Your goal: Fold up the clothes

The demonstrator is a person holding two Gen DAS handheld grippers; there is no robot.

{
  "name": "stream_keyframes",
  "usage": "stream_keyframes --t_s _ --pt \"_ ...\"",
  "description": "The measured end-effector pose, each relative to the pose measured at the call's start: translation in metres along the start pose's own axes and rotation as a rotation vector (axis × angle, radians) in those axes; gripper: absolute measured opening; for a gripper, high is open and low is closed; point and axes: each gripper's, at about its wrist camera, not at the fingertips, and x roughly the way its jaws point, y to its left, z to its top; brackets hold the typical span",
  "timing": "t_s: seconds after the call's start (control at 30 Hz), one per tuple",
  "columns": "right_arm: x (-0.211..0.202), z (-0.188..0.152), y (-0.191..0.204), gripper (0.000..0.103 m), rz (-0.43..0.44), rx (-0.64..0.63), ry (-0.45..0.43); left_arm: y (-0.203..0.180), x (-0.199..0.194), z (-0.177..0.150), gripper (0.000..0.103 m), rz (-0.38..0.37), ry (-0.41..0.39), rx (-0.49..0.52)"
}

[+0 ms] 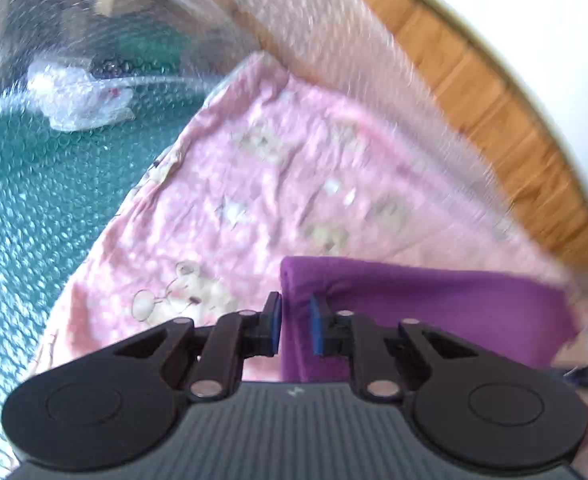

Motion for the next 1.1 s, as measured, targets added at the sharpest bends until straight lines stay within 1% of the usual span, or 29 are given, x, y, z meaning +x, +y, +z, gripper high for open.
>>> stream_keyframes --t_s 0.03,0.1,0.13,0.2,0.23,0.27,0.3,0.33,0.37,0.4,0.43,0.5,0.57,0.6,0.63,0.7,0.73,0.77,0.83,0.87,0.9,0.93,0.97,1.0,1.07,1.1 --pt "-0.006 0.002 -0.010 0.046 -0.029 -0.004 -0.007 -0.006 0.006 -0.002 0.017 0.011 0.019 0.034" --pt "-0.019 0.007 -0.031 0.050 -0.089 -0.012 -0.021 -0.010 0.010 -0.013 0.027 0.025 0.036 0.032" --pt "-0.028 0.012 -0.046 0.053 -0.129 -0.012 -0.044 -0.012 0.012 -0.015 0.028 0.038 0.033 0.031" --pt "-0.046 0.028 -0.084 0.056 -0.208 0.001 -0.088 -0.015 0.013 -0.020 0.028 0.058 0.030 0.025" --pt "-0.055 0.037 -0.104 0.058 -0.250 0.016 -0.110 -0.015 0.014 -0.022 0.022 0.067 0.028 0.019" --pt "-0.064 0.048 -0.130 0.058 -0.287 0.056 -0.132 -0.012 0.016 -0.019 0.011 0.083 0.023 -0.001" --pt "-0.071 0.059 -0.157 0.058 -0.309 0.111 -0.152 -0.009 0.017 -0.016 0.005 0.097 0.017 -0.025" --pt "-0.079 0.069 -0.185 0.058 -0.330 0.168 -0.171 -0.003 0.014 -0.014 0.000 0.105 0.004 -0.071" --pt "-0.086 0.080 -0.215 0.058 -0.327 0.250 -0.190 0.003 0.010 -0.013 0.000 0.113 -0.009 -0.117" --pt "-0.093 0.089 -0.246 0.058 -0.294 0.345 -0.213 0.008 0.007 -0.011 0.000 0.121 -0.020 -0.157" --pt "-0.097 0.097 -0.274 0.058 -0.244 0.445 -0.242 0.010 0.005 -0.007 0.000 0.131 -0.019 -0.173" --pt "-0.102 0.108 -0.323 0.058 -0.158 0.618 -0.311 0.010 0.004 -0.003 0.000 0.139 -0.009 -0.185" --pt "-0.094 0.119 -0.356 0.066 -0.097 0.711 -0.339 0.007 0.004 -0.002 0.000 0.141 0.008 -0.182" --pt "-0.086 0.126 -0.368 0.068 -0.076 0.739 -0.340 0.003 0.006 -0.003 0.000 0.153 0.020 -0.169" --pt "-0.078 0.131 -0.377 0.069 -0.075 0.746 -0.338 -0.002 0.007 -0.004 0.002 0.166 0.031 -0.156" --pt "-0.062 0.142 -0.394 0.069 -0.084 0.756 -0.331 -0.010 0.010 -0.007 0.007 0.192 0.055 -0.130" --pt "-0.055 0.146 -0.400 0.069 -0.091 0.755 -0.334 -0.015 0.011 -0.008 0.015 0.206 0.065 -0.118" --pt "-0.048 0.150 -0.406 0.069 -0.083 0.758 -0.340 -0.018 0.014 -0.010 0.025 0.226 0.069 -0.110" --pt "-0.036 0.157 -0.418 0.069 -0.067 0.764 -0.352 -0.023 0.019 -0.016 0.033 0.255 0.062 -0.098" --pt "-0.031 0.161 -0.422 0.068 -0.053 0.757 -0.359 -0.024 0.021 -0.017 0.036 0.257 0.054 -0.095" --pt "-0.027 0.165 -0.425 0.064 -0.040 0.750 -0.365 -0.026 0.023 -0.017 0.037 0.260 0.051 -0.094" --pt "-0.026 0.170 -0.426 0.027 -0.049 0.734 -0.364 -0.028 0.025 -0.016 0.039 0.264 0.050 -0.091" --pt "-0.029 0.175 -0.424 0.001 -0.070 0.707 -0.356 -0.030 0.026 -0.016 0.042 0.269 0.054 -0.081" --pt "-0.041 0.177 -0.416 0.001 -0.129 0.656 -0.409 -0.033 0.028 -0.015 0.042 0.275 0.059 -0.070" --pt "-0.089 0.170 -0.376 0.000 -0.173 0.452 -0.621 -0.036 0.030 -0.014 0.044 0.282 0.071 -0.038" --pt "-0.110 0.162 -0.354 0.000 -0.191 0.351 -0.687 -0.036 0.031 -0.014 0.044 0.281 0.076 -0.026"
